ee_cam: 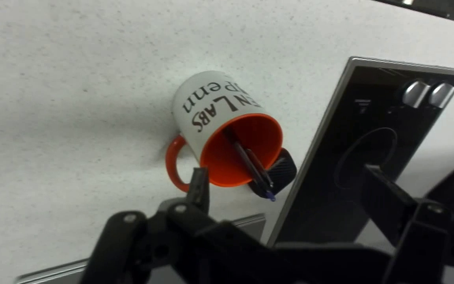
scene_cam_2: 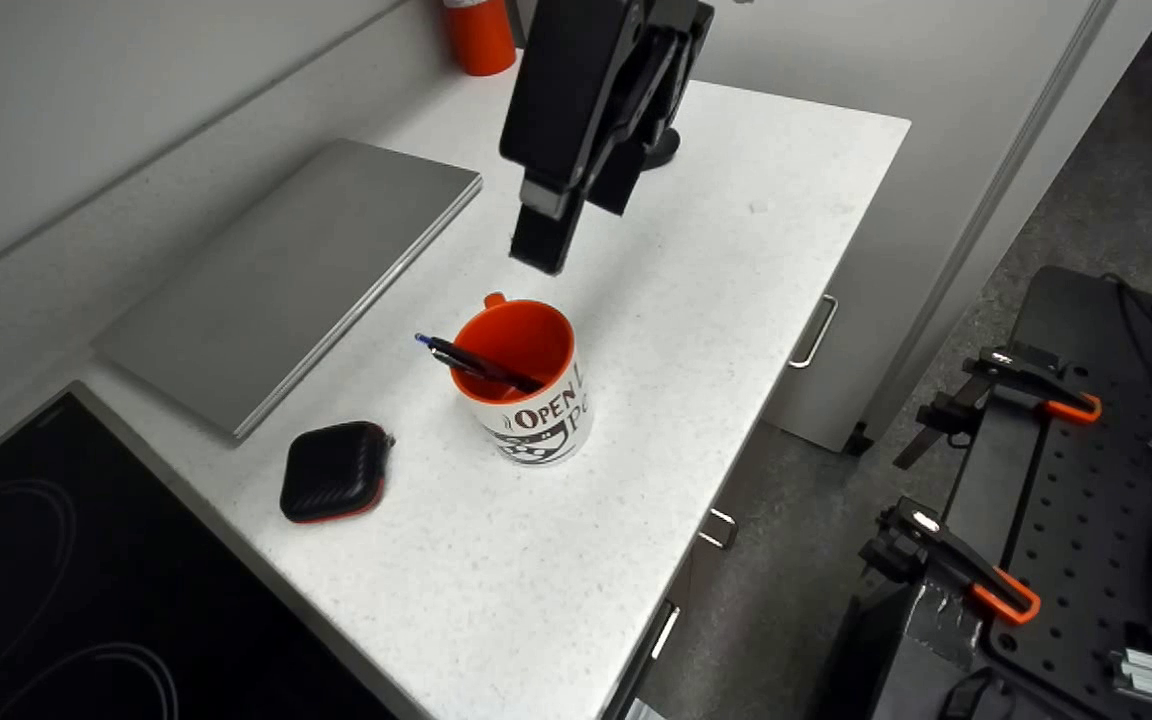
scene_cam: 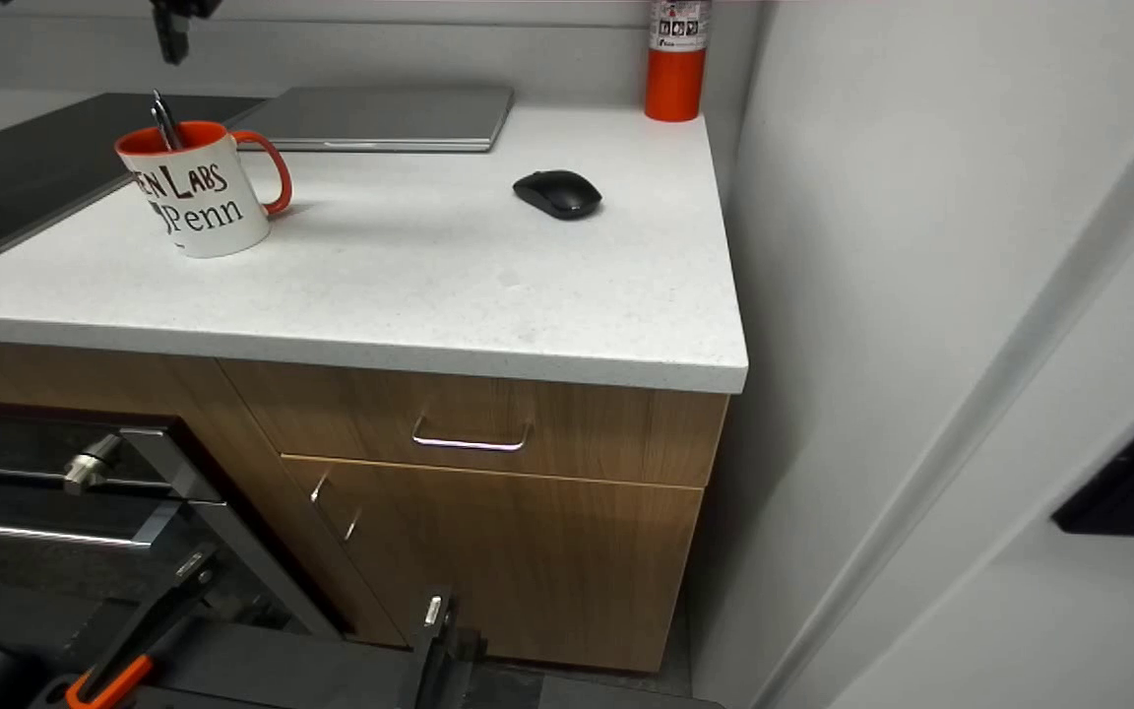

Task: Remove the black pen from the mug

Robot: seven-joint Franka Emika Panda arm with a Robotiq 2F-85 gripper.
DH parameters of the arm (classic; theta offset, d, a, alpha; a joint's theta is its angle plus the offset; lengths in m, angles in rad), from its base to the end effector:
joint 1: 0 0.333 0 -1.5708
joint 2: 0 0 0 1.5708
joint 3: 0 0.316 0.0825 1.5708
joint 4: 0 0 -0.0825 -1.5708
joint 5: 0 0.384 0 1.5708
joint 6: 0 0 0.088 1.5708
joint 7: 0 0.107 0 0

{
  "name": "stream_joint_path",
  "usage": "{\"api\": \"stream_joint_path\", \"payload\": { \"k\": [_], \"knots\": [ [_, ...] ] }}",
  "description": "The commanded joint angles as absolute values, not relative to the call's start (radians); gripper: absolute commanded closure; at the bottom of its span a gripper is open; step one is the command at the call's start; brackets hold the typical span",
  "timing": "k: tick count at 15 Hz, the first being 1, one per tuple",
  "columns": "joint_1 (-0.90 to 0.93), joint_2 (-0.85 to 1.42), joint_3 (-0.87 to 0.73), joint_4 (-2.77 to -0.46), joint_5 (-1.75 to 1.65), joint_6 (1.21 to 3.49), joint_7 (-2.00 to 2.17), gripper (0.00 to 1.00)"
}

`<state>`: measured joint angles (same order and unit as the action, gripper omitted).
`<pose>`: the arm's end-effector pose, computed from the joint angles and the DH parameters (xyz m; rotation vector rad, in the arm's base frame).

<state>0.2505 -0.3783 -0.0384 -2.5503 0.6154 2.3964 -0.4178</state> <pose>0.4231 0.0956 0.4244 -2.6508 -0.2897 -0.3547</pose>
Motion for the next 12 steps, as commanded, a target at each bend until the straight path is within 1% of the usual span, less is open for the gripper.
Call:
{"api": "stream_joint_path", "payload": {
  "k": [1, 12],
  "knots": [
    [0.249, -0.378, -0.035, -2.549, 0.635, 2.392, -0.434, 0.00],
    [0.258, -0.362, -0.036, -2.544, 0.636, 2.406, -0.463, 0.00]
  ]
}}
